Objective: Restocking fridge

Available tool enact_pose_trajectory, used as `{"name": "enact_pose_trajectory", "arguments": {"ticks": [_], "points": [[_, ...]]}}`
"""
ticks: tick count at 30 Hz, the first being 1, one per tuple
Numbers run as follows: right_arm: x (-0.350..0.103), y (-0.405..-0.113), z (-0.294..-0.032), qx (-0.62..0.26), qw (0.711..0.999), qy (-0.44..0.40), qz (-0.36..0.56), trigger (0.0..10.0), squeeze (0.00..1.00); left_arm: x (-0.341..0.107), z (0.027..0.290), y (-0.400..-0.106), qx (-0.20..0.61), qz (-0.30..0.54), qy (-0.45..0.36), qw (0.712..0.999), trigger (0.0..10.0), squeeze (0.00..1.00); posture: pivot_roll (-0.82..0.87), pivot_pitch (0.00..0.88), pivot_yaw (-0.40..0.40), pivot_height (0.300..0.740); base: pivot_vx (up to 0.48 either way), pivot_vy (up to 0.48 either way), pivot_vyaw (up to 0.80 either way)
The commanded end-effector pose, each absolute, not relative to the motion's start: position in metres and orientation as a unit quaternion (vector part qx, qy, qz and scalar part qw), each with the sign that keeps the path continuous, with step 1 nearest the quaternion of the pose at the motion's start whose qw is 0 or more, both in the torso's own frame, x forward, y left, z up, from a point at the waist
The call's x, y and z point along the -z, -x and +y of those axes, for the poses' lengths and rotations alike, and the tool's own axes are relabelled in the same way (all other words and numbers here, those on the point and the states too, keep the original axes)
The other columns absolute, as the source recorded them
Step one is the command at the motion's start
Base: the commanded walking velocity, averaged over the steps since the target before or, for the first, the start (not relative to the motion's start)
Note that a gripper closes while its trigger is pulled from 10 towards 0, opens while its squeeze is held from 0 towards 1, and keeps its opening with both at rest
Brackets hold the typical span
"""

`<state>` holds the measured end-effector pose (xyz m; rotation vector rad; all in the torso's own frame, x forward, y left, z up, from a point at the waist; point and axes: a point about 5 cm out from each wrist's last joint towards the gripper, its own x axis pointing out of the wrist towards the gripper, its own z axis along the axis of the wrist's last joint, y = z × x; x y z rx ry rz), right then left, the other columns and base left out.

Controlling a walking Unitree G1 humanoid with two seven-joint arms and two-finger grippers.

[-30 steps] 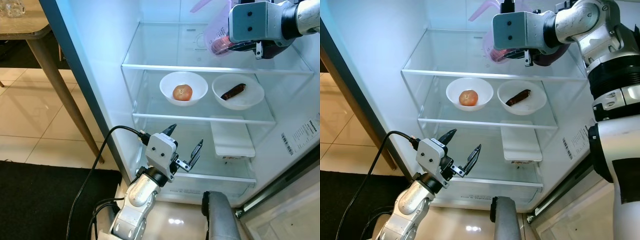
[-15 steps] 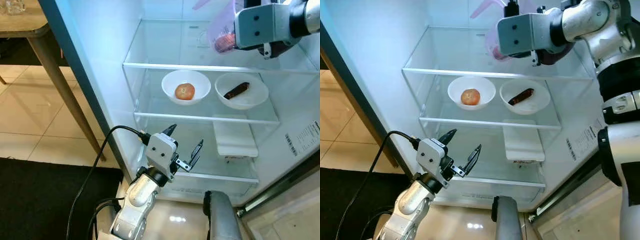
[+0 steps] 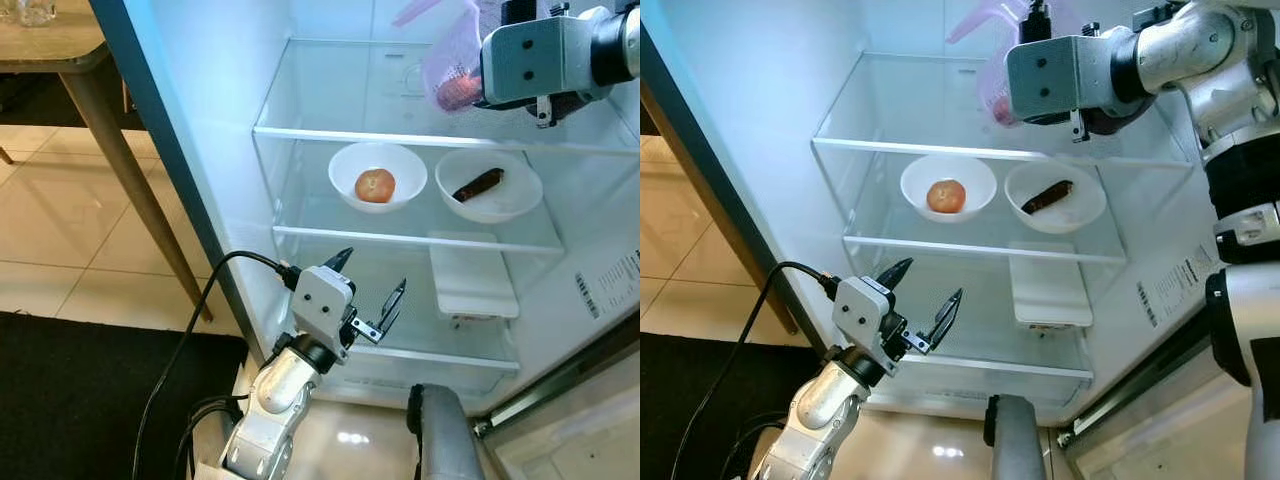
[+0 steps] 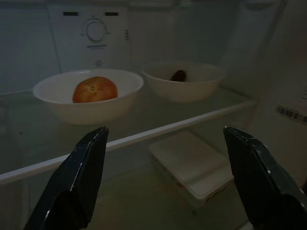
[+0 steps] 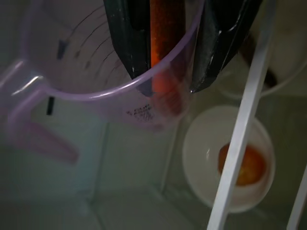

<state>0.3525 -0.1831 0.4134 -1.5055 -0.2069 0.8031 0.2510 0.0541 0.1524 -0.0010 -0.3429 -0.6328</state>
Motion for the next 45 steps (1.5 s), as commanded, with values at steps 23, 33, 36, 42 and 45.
{"name": "enact_pose_trajectory", "arguments": {"ticks": [23, 33, 36, 42, 45], "points": [[-0.405, -0.328, -0.19, -0.37, 0.69, 0.604, -0.148, 0.0, 0.0, -0.149, 0.051, -0.25, 0.312, -0.163, 0.0, 0.936, 10.0, 0.0, -0.03, 0.098, -0.023, 0.369, 0.0, 0.0, 0.0], [-0.406, -0.318, -0.201, -0.378, 0.694, 0.604, -0.104, 0.0, 0.0, -0.149, 0.051, -0.25, 0.311, -0.164, 0.001, 0.936, 10.0, 0.0, -0.03, 0.099, -0.023, 0.369, 0.0, 0.0, 0.0], [-0.408, -0.313, -0.204, -0.38, 0.693, 0.604, -0.1, 0.0, 0.0, -0.149, 0.051, -0.25, 0.312, -0.164, 0.001, 0.936, 10.0, 0.0, -0.04, 0.099, -0.024, 0.369, 0.0, 0.0, 0.0], [-0.399, -0.31, -0.2, -0.396, 0.708, 0.576, -0.103, 0.0, 0.0, -0.149, 0.05, -0.25, 0.312, -0.164, 0.002, 0.936, 10.0, 0.0, -0.04, 0.101, -0.024, 0.369, 0.0, 0.0, 0.0], [-0.39, -0.309, -0.197, -0.409, 0.719, 0.552, -0.103, 0.0, 0.0, -0.149, 0.05, -0.25, 0.312, -0.164, 0.002, 0.936, 10.0, 0.0, -0.04, 0.101, -0.025, 0.369, 0.0, 0.0, 0.0]]}}
